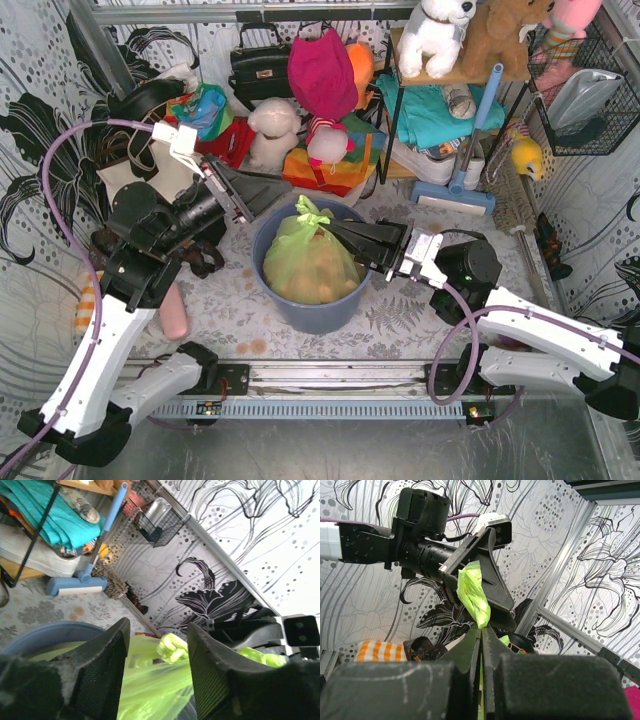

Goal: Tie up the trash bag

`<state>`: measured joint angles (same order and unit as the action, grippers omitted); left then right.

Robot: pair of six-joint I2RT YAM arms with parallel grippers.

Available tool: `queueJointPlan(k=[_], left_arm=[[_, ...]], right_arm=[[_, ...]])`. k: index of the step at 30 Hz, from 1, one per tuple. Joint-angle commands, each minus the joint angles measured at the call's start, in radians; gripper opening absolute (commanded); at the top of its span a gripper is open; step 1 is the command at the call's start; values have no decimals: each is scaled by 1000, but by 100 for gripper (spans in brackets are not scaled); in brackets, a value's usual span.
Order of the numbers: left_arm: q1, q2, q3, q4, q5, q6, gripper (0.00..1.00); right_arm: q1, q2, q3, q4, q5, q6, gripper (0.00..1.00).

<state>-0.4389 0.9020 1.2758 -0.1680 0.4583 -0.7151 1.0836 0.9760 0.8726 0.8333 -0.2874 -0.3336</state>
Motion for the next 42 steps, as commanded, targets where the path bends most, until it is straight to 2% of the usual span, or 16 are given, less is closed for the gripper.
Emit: queueJointPlan(k=[1,7,12,16,20,25,28,35,40,42], left_arm=[[-3,-31,-30,66,78,-96,60],[-3,-18,-144,260,224,-255,66],[-2,-9,-198,285,256,-283,66],[-3,-6,-245,447,296,-389,67],[-3,1,-258,521,308,-439,63],[-3,14,-269,588,318,-483,53],[-3,18,-265,592,324,-485,49],[-3,8,-236,450,301,-393,47],[-3,11,-229,444,297,-388,32],[-3,13,-215,429,292,-376,15]], right_arm=[[4,12,0,62,1,18,0],[3,19,0,84,-1,28,0],[3,19,2,89,-4,34,0],[3,24,1,94,-6,40,0],[3,30,-1,105,-6,47,0],[4,34,1,110,-4,46,0],[3,36,3,110,-2,44,0],[4,39,3,113,1,44,0],[3,42,3,120,2,42,0],[4,43,3,119,4,44,0]])
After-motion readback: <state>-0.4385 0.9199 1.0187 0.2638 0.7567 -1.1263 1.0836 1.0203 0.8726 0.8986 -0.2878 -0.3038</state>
